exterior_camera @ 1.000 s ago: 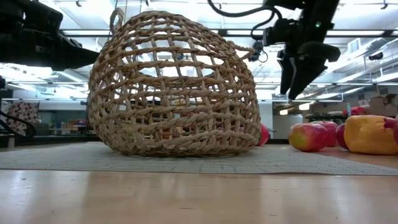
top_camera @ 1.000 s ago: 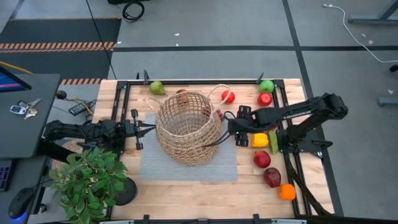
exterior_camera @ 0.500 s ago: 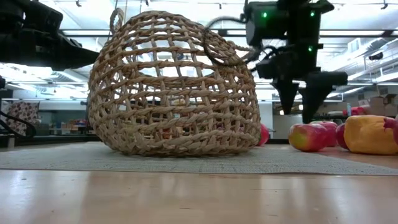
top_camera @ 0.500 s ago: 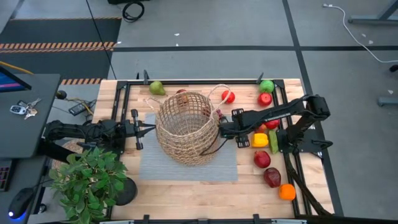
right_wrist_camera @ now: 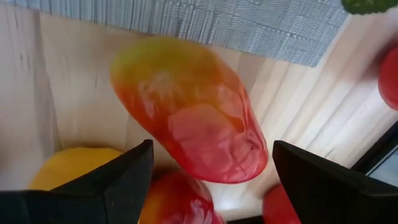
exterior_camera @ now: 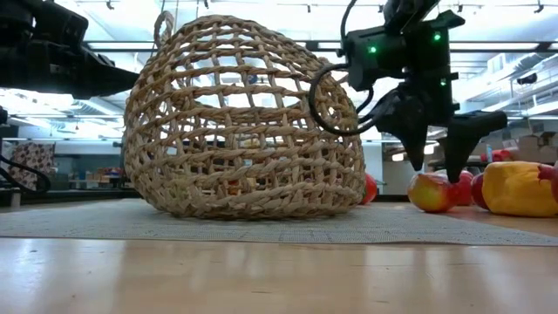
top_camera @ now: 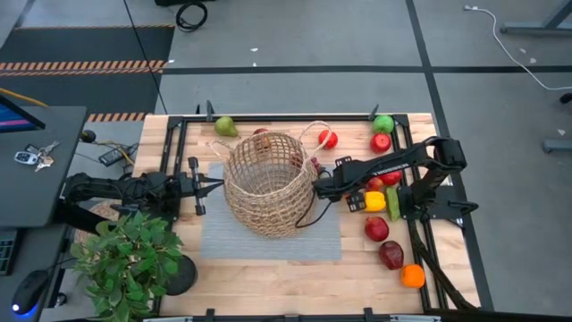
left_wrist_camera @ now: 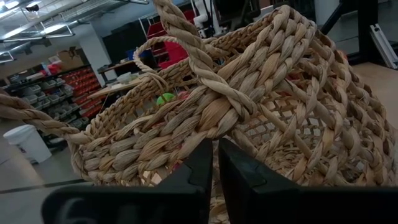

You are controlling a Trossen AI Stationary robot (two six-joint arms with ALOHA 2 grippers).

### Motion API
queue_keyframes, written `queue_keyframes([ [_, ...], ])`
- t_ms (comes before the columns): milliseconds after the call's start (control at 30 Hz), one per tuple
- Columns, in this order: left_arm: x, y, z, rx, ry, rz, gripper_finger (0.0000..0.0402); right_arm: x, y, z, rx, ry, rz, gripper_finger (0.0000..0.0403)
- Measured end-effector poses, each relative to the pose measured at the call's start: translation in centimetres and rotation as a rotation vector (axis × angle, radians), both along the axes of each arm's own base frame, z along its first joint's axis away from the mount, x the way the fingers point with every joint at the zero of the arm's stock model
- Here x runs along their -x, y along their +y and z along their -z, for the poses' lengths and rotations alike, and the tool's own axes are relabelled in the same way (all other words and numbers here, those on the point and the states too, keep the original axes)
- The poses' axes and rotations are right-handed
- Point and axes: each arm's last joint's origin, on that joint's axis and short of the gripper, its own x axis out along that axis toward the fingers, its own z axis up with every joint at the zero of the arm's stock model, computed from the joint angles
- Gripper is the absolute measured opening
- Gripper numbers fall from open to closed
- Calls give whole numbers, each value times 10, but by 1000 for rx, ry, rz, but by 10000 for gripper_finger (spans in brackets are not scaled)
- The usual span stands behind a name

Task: Build produce basket
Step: Put the red mango into the brown basket

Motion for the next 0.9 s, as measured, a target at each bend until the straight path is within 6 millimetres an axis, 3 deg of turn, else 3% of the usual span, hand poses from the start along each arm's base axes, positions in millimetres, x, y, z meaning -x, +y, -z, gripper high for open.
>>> queue_keyframes([
  [233,0,0,0,0,0,0,29,9,0,11,-22,92,-135,335],
  [567,0,0,0,0,0,0,36,13,-2,28,-18,48,-133,333],
  [900,0,0,0,0,0,0,28,13,-1,28,-38,34,-104,282],
])
